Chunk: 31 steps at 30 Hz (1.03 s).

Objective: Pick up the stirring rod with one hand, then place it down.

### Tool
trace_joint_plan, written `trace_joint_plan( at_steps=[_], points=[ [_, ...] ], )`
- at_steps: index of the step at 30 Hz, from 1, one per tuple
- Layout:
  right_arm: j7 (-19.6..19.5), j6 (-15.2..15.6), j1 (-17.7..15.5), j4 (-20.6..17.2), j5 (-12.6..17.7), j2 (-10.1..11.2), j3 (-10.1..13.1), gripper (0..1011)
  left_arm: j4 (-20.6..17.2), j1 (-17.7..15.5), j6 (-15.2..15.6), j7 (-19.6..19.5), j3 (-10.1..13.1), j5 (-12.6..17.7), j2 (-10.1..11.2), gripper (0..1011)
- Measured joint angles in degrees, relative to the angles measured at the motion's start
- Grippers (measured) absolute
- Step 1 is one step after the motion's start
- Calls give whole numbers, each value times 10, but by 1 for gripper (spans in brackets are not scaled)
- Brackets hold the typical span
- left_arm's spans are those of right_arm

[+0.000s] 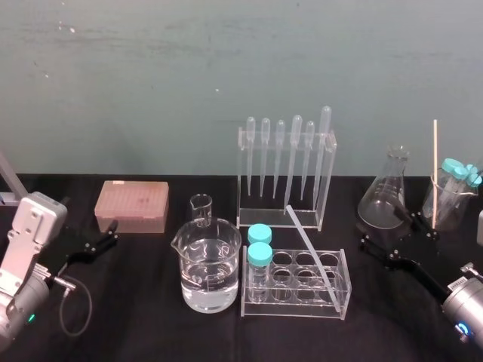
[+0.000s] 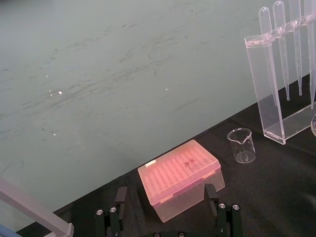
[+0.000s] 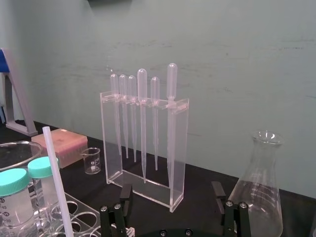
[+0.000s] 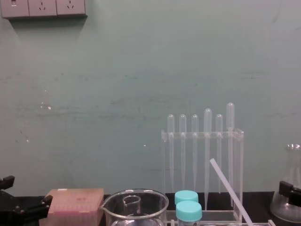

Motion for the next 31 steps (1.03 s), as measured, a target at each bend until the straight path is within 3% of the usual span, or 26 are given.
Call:
trace_joint_plan(
  at_steps=[31],
  points=[
    [0,-4,-1,-2,0,1,0,1000,0,0,0,0,0,0,0,1000]
  ],
)
